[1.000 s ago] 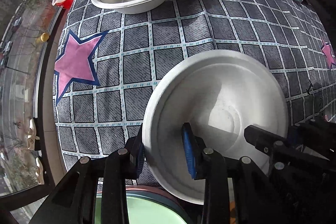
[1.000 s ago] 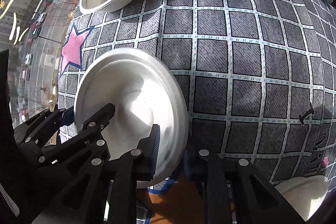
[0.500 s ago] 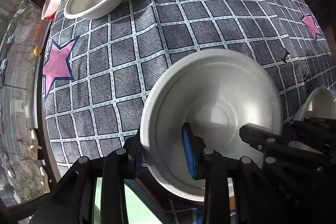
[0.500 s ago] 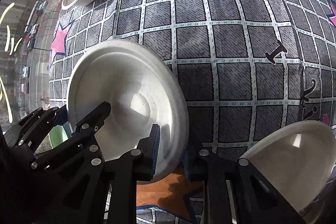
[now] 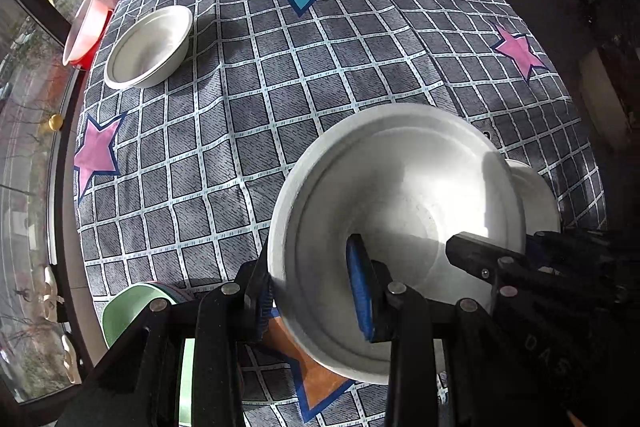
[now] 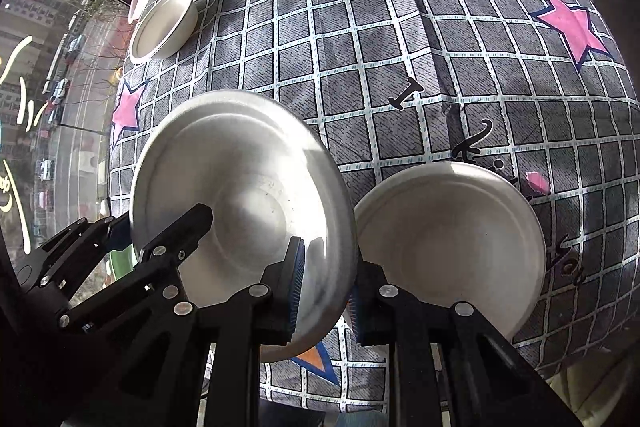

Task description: Organize plates and bowls

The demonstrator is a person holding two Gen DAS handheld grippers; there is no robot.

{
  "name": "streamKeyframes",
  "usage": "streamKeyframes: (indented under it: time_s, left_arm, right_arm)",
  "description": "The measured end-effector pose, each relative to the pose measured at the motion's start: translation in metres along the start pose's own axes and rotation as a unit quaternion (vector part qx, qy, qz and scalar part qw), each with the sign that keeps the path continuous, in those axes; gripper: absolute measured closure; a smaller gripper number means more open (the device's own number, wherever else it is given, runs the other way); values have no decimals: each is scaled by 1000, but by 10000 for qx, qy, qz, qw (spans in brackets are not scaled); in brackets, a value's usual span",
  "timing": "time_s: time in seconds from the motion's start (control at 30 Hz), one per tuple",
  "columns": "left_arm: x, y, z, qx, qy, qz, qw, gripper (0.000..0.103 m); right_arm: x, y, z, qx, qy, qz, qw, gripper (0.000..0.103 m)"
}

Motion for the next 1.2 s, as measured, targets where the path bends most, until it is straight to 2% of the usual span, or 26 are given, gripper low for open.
streamKeyframes:
  time_s: [0.17, 0.3, 0.5, 0.63, 0.77, 0.9, 0.93, 1.0, 1.03, 1.2]
  left_arm:
    - [1, 1, 48, 284, 433, -21, 9987, 67]
    - [0, 7, 73, 457, 657, -78, 9968, 67]
    - [0, 15, 89, 560, 796, -193, 9951, 67]
    - [2, 19, 89, 580, 809, -282, 9946, 63]
    - [4, 19, 81, 525, 722, -290, 9956, 41]
    - [4, 17, 67, 505, 531, -281, 9969, 34]
    - [4, 17, 63, 491, 483, -287, 9972, 33]
    - [3, 16, 57, 461, 394, -292, 9977, 32]
    - [3, 16, 54, 451, 363, -285, 9979, 31]
    - [3, 12, 41, 459, 114, -221, 9986, 26]
  right_arm:
    - [25, -10, 43, 292, 379, -14, 9989, 80]
    - [36, -10, 63, 477, 630, -18, 9969, 80]
    - [40, -11, 79, 578, 856, 32, 9946, 80]
    - [38, -10, 80, 641, 897, 64, 9939, 80]
    - [39, -13, 86, 803, 992, 118, 9918, 80]
    - [39, -12, 92, 955, 1128, 117, 9890, 79]
    - [38, -12, 93, 953, 1162, 109, 9886, 75]
    - [36, -14, 93, 870, 1211, 225, 9886, 37]
    - [33, -17, 92, 860, 1192, 305, 9887, 33]
    - [24, -20, 83, 1020, 1023, 393, 9887, 33]
Point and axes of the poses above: each gripper's, at about its wrist camera, not at the fingertips, and y roughly the way its jaws point, z to its right, x to its underside, the point moved 2 cm from there along y, roughly the way its jaws point, and after that the axes turned 7 degrees about x, right-handed, at the moved point
